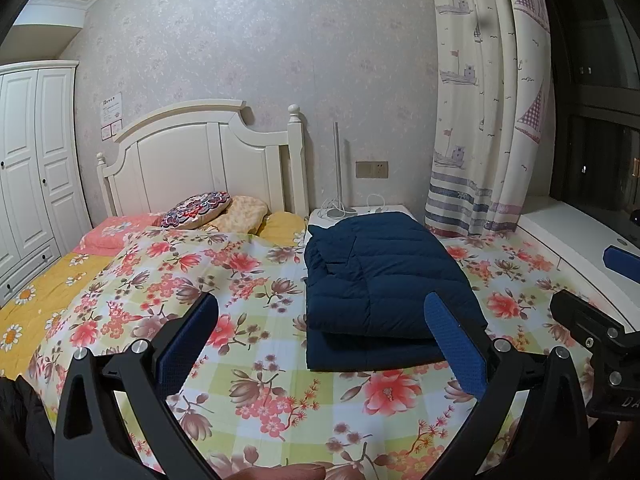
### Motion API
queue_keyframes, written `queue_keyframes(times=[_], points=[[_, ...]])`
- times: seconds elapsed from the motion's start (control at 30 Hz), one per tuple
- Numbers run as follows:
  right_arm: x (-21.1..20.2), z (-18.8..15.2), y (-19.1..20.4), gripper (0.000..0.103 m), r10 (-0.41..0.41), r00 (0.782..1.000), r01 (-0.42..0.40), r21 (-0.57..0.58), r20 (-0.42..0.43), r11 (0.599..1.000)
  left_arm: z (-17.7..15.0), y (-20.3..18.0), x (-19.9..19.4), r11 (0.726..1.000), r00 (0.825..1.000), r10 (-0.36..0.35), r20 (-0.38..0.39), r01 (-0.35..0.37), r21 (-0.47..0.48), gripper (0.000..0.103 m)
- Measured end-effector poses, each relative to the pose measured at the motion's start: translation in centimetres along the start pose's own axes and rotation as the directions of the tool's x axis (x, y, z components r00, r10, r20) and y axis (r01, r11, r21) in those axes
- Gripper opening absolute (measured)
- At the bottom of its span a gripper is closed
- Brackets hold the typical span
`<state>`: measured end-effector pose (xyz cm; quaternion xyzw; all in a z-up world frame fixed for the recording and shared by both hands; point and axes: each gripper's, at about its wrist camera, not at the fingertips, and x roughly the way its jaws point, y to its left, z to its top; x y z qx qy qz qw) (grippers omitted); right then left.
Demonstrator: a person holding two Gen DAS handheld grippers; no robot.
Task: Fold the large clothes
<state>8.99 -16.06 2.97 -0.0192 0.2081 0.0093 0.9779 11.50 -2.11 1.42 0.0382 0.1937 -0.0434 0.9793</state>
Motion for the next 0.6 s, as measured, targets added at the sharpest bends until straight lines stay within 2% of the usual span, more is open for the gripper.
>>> queue_keyframes(times=[0.17, 0.27, 0.4, 0.47, 0.6], points=[[0.0, 0.0, 0.1, 0.1, 0.002, 1.0, -0.002, -0.002, -0.003, 1.0, -0.1, 0.0, -0.1, 1.0, 1.0, -0.001, 0.01, 0.001, 0.005, 0.099], [0.1, -0.1, 0.1, 0.1, 0.006, 1.0, -0.006, -0.01, -0.008, 1.0, -0.2, -0.3, 0.0, 1.0, 1.0, 0.022, 0.001, -0.022, 0.018, 0.099], [1.0, -0.5, -0.1, 0.1, 0.013, 1.0, -0.013, -0.012, -0.028, 1.0, -0.4, -0.3, 0.9, 0.999, 0.999, -0.038, -0.024, 0.038, 0.002, 0.099], [2.0, -0.9, -0.3, 0.1, 0.018, 0.999, -0.019, -0.003, -0.051, 1.0, -0.9, 0.0, 2.1, 0.998, 0.996, -0.065, -0.06, 0.065, -0.002, 0.099], [5.2, -1.3, -2.4, 0.1, 0.032, 0.994, -0.034, -0.023, -0.101, 0.999, -1.7, 1.5, 6.2, 0.998, 0.984, -0.063, -0.169, 0.06, -0.022, 0.099]])
